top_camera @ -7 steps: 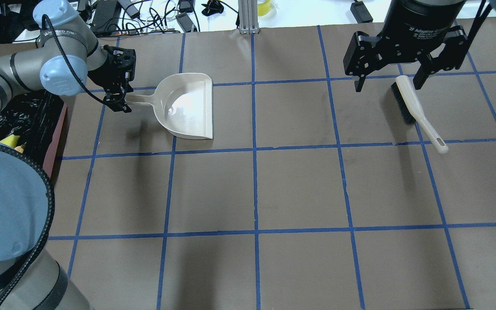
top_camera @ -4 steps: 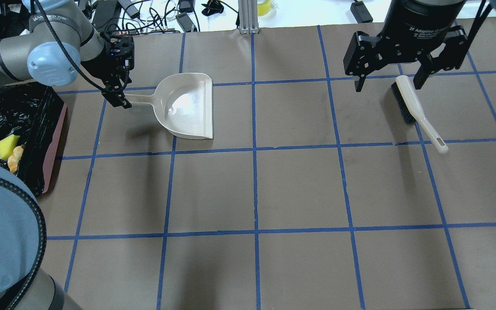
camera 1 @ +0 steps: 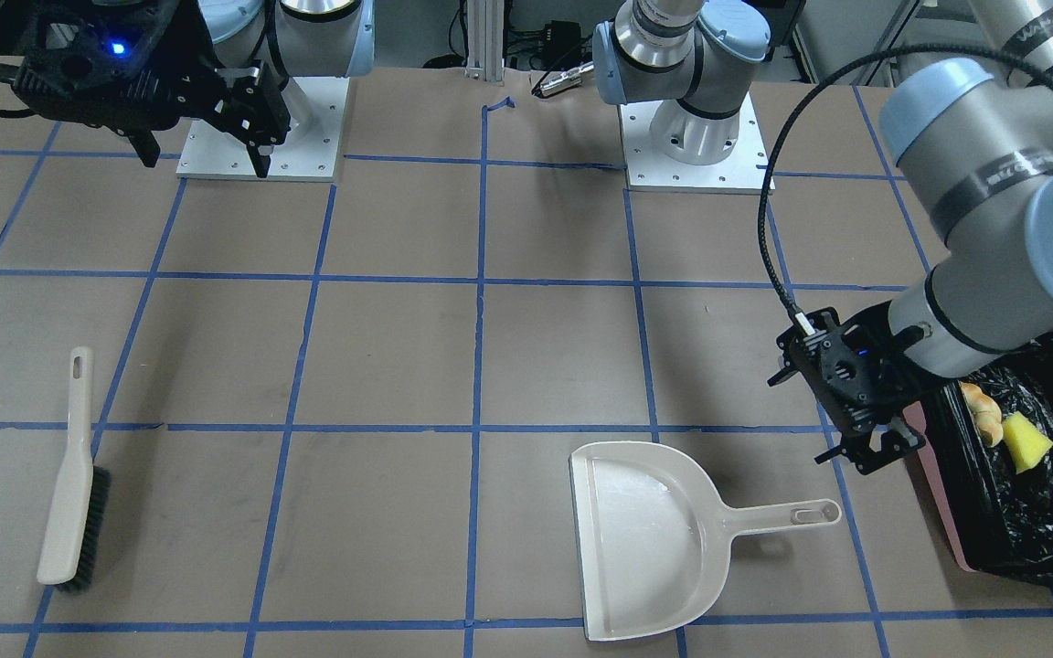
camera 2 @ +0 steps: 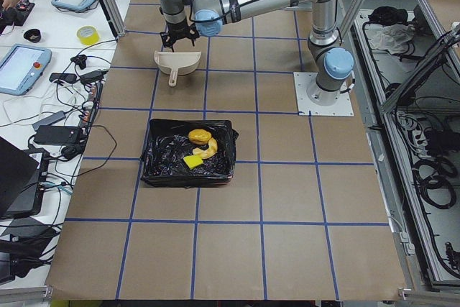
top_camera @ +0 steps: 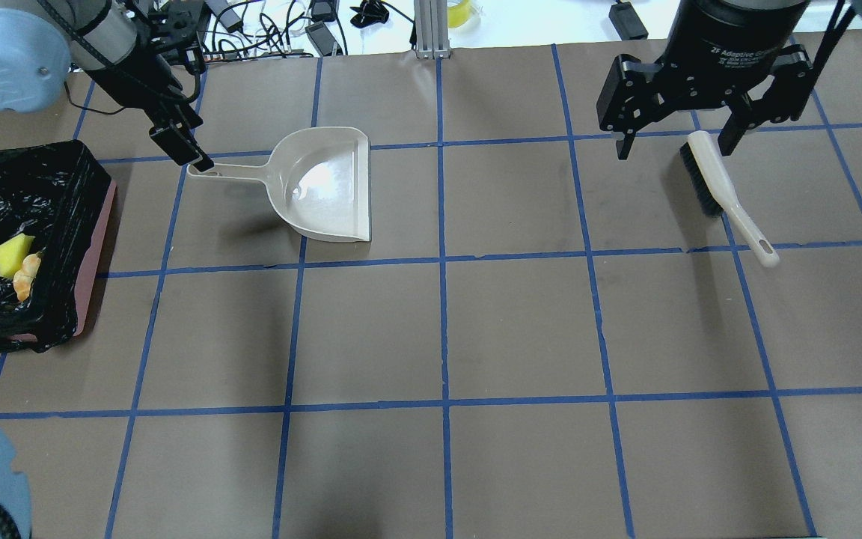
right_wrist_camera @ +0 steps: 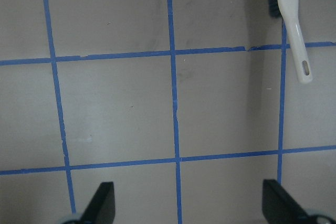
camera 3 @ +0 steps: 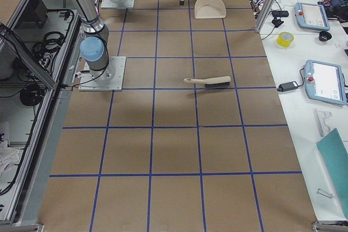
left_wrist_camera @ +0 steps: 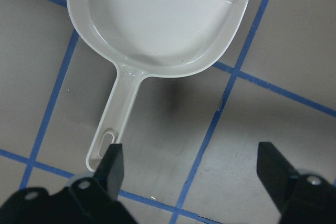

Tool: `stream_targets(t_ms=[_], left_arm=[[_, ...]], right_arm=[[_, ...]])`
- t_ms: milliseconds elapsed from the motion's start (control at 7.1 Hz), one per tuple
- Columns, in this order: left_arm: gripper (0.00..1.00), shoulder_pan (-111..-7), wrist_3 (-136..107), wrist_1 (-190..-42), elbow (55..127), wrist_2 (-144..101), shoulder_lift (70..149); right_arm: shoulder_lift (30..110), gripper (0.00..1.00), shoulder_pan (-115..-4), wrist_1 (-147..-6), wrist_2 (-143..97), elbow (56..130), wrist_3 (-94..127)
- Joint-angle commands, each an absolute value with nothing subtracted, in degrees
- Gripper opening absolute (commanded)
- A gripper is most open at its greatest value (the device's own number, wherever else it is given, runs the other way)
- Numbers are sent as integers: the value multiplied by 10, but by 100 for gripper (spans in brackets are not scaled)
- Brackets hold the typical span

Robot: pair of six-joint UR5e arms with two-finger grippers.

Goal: Sweep and dump trash into bin

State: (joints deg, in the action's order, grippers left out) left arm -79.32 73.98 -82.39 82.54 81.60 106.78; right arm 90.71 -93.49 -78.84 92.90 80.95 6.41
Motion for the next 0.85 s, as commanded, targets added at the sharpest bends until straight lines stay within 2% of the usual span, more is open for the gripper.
stream_targets(t_ms=[0,282,705], left_arm=[[93,-797,622,-856,832,824,1016],[100,-802,460,-889,833,826,976],[100,-863,212,-901,843,887,945]], right_arm=[[907,100,-935,-788,929,809,64],[907,100,-935,-788,929,809,64],[907,100,-935,-788,929,809,64]])
